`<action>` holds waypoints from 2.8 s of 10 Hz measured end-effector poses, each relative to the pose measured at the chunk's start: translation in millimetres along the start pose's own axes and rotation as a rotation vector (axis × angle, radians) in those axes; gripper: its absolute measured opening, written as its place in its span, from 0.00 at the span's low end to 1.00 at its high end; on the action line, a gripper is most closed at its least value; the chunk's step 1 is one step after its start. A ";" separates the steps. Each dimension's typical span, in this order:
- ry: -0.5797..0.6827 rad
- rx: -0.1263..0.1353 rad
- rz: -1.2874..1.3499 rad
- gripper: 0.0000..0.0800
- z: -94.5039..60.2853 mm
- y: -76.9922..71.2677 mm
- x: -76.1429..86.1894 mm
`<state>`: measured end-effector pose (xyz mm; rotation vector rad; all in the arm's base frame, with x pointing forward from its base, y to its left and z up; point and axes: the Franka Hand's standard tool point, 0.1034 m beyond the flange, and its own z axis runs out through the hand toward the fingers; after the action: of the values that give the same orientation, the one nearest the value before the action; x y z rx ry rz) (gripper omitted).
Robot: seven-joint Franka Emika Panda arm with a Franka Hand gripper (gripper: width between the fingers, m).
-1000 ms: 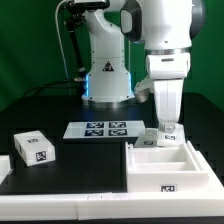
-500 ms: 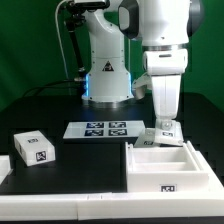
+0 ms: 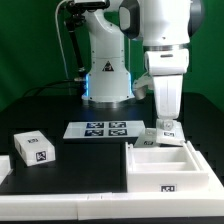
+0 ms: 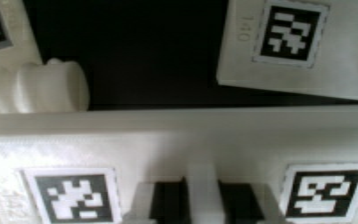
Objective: Assemble cabinet
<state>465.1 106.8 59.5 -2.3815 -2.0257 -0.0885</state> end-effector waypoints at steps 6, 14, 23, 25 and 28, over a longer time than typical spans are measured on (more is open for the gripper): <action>0.002 -0.002 -0.025 0.09 -0.8 1.4 1.9; 0.003 0.003 -0.016 0.09 1.6 2.6 0.0; 0.004 0.004 -0.042 0.09 2.8 7.8 -2.2; 0.005 0.003 -0.035 0.09 2.7 8.6 -1.3; 0.004 0.003 -0.028 0.09 2.4 9.3 -1.9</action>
Offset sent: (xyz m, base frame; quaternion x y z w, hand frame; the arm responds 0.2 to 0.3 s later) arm 0.0000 0.0000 0.0000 0.0000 0.0000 0.0000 1.0000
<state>474.0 103.5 57.3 -2.3496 -2.0564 -0.0905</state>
